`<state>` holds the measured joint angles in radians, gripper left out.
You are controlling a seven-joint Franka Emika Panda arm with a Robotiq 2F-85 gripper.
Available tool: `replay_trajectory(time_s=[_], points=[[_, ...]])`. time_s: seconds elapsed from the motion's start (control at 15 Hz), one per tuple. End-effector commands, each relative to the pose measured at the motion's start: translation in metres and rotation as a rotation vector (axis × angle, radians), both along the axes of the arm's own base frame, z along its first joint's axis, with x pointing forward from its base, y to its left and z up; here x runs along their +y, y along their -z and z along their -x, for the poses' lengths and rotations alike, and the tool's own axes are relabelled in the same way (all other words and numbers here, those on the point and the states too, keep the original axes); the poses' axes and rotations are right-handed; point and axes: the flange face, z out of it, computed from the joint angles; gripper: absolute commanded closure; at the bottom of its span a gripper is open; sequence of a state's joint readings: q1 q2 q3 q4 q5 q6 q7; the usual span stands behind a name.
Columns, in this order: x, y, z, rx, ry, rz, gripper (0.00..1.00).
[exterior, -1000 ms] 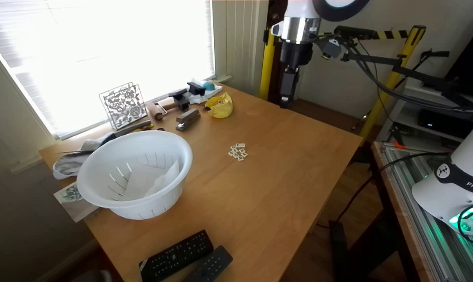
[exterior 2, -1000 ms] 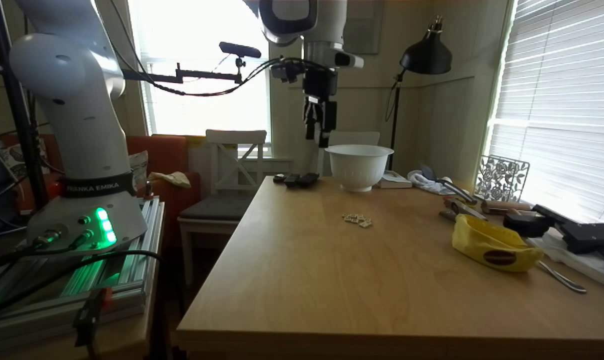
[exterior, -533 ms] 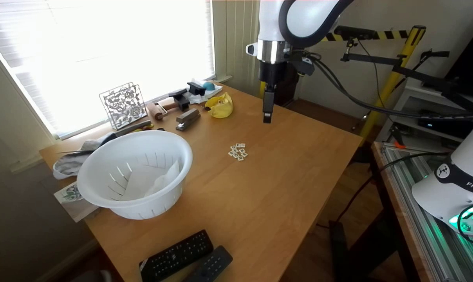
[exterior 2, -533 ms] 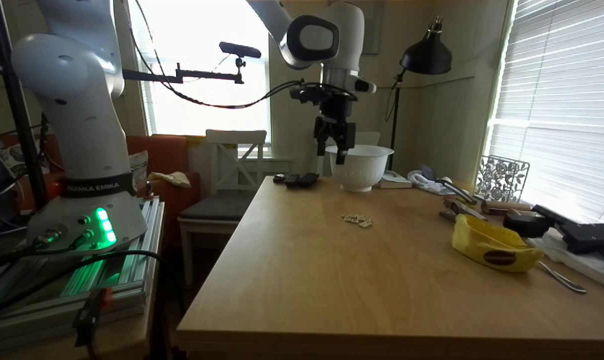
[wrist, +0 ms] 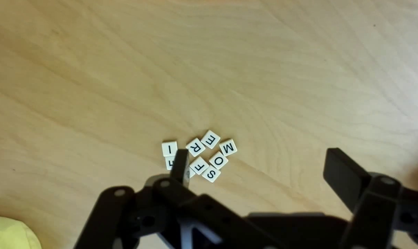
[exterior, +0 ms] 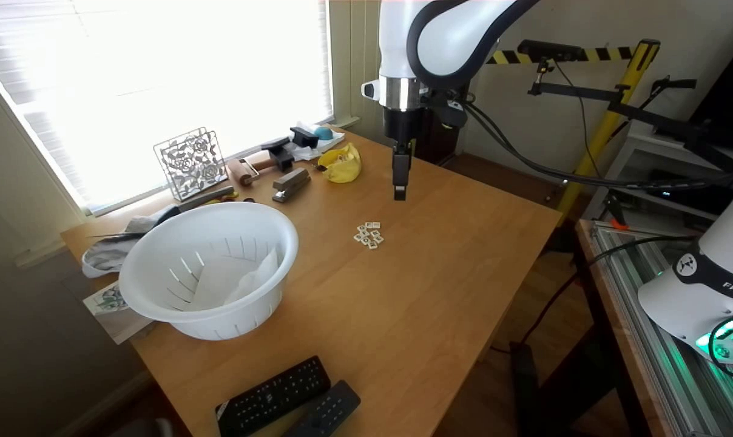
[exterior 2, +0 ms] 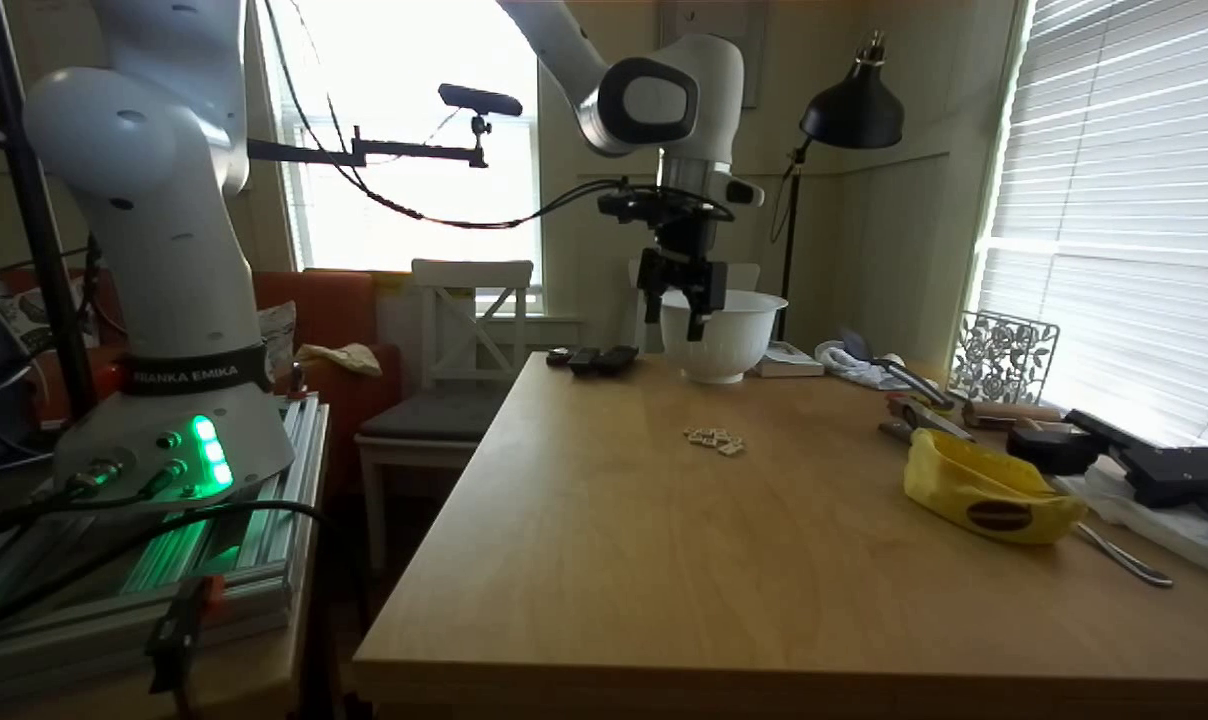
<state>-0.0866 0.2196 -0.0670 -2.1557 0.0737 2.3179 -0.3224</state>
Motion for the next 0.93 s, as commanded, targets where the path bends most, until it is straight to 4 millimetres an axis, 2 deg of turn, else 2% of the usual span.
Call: replay_trajectory(time_s=[0.0,0.47,0.53,0.6,0.73,0.87], points=[[0.004,0.005,-0.001,-0.006,-0.02,-0.001,0.0],[0.045,0.056,-0.015,-0.002,-0.117,0.107,0.0],[0.048,0.065,-0.017,-0.011,-0.13,0.112,0.06],[0.048,0.072,-0.019,-0.023,-0.136,0.12,0.28],[0.044,0.084,-0.022,-0.049,-0.149,0.127,0.32],[0.038,0.091,-0.023,-0.078,-0.144,0.125,0.47]])
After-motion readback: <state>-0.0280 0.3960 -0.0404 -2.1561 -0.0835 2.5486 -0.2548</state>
